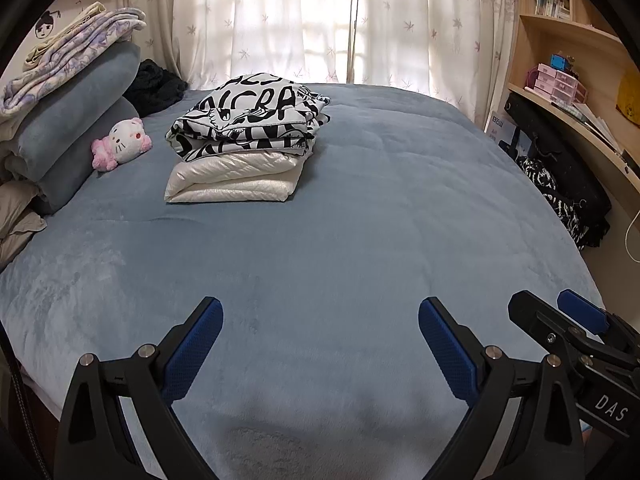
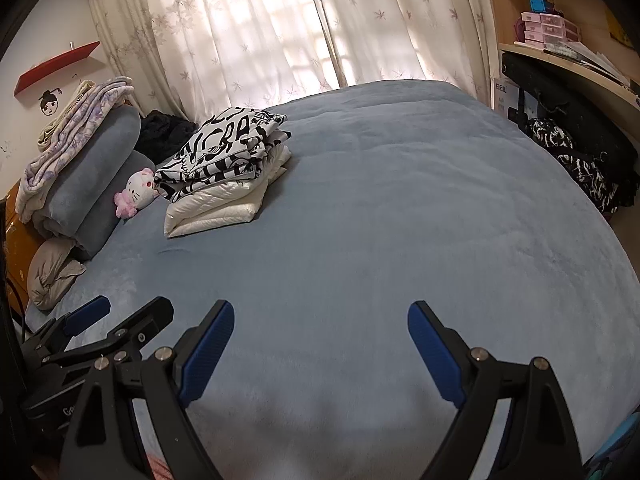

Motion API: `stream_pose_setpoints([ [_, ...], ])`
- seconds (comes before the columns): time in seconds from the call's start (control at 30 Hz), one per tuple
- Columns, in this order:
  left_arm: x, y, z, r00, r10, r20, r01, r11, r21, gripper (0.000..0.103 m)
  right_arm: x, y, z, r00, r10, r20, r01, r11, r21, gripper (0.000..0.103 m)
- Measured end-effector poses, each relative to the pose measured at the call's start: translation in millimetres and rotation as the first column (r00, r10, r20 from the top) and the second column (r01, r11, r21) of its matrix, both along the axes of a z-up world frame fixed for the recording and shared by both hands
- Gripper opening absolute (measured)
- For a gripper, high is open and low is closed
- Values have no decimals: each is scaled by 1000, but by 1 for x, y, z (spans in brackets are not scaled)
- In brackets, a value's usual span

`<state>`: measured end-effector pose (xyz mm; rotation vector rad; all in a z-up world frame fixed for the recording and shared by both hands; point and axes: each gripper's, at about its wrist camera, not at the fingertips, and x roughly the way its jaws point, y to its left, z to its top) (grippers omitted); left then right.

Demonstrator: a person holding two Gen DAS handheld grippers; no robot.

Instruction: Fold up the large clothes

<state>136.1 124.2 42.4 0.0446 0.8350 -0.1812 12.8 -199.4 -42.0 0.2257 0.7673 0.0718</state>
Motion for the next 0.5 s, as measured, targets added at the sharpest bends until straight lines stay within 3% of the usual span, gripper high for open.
stream_pose_setpoints([
  [0.5,-3,-1,-1,1000,1,2,-1,1000,3,97,0,-3,0,1000,3,0,-3,1000,-1,89],
])
